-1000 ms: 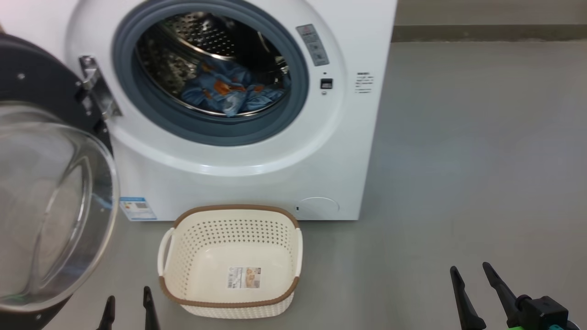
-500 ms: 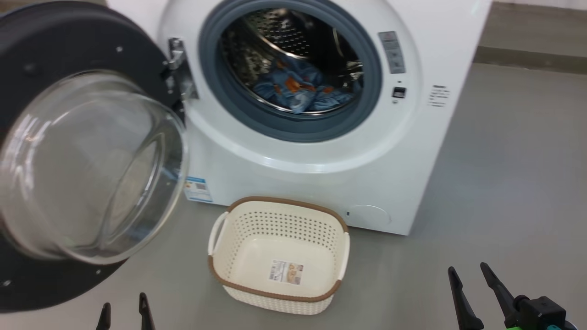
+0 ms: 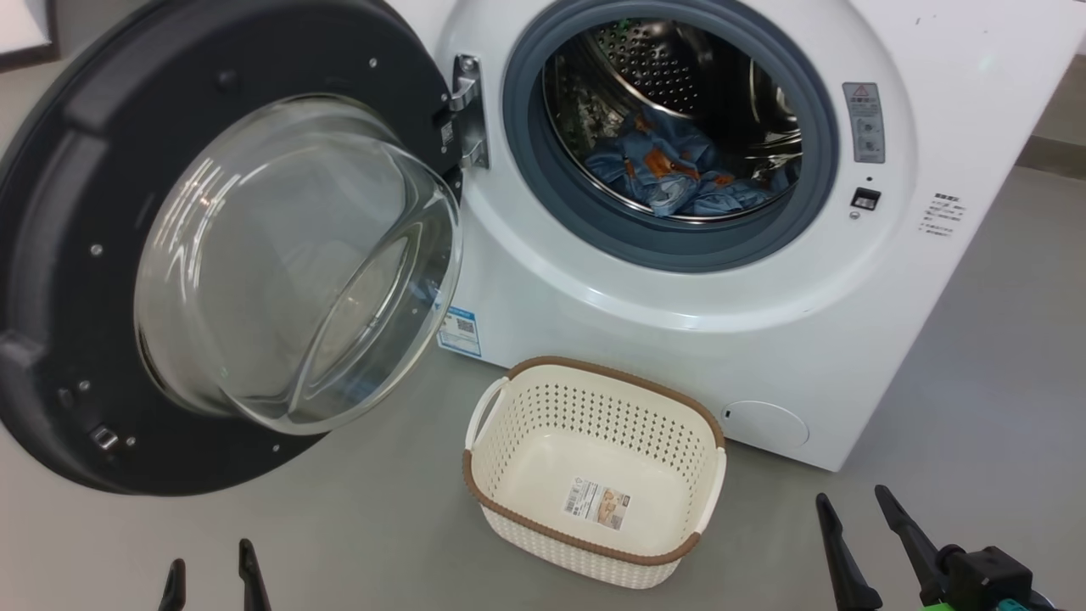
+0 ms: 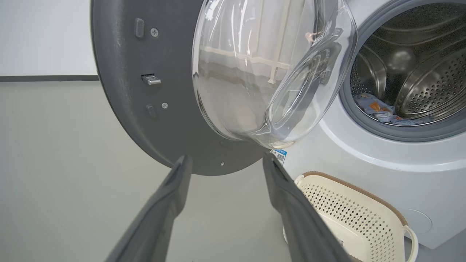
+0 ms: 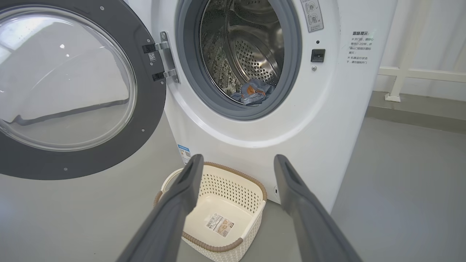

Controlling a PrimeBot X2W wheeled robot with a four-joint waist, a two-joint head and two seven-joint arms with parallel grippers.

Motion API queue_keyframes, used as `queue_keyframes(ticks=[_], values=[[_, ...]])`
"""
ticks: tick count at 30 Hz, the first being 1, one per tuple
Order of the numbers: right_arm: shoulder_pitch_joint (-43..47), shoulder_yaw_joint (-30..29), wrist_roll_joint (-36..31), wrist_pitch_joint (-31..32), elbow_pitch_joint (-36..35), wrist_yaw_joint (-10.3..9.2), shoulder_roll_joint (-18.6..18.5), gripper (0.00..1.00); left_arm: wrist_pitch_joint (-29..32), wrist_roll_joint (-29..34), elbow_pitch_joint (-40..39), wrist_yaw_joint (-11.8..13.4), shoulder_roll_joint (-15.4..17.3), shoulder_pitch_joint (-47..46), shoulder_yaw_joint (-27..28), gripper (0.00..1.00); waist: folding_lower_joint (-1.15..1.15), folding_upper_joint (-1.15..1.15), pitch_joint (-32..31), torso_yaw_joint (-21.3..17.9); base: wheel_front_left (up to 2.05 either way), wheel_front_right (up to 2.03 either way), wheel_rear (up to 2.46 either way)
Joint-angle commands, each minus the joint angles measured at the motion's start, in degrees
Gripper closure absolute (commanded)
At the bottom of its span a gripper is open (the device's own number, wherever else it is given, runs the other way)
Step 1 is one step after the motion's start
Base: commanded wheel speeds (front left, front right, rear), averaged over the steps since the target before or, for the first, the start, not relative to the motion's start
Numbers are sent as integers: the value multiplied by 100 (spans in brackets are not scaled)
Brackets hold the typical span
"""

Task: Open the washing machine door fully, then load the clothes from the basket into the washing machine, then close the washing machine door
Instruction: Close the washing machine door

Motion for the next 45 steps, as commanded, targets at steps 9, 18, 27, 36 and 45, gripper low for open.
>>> queue_keyframes(ticks=[9, 18, 27, 36, 45], values=[[-398, 299, -8, -28, -42, 9, -98, 0, -31, 16, -309, 86, 83, -4, 281, 0, 0, 0, 144, 136, 0, 0, 0], [-403, 301, 14, -28, -21, 9, -117, 0, -31, 33, -348, 112, 75, 15, 287, 0, 0, 0, 146, 135, 0, 0, 0], [-356, 268, -5, -28, -38, 9, -108, 0, -31, 0, -321, 115, 71, 14, 295, 100, 0, 0, 142, 135, 0, 0, 0], [-352, 262, -4, -28, -45, 9, -117, 0, -31, -1249, -633, 137, 67, -57, 775, 100, 0, 0, 180, 169, 0, 0, 0], [-281, 234, -14, -28, -48, 9, -105, 0, 154, -3589, -752, -449, 102, -620, 2174, 100, 0, 0, 261, 227, 0, 0, 0]])
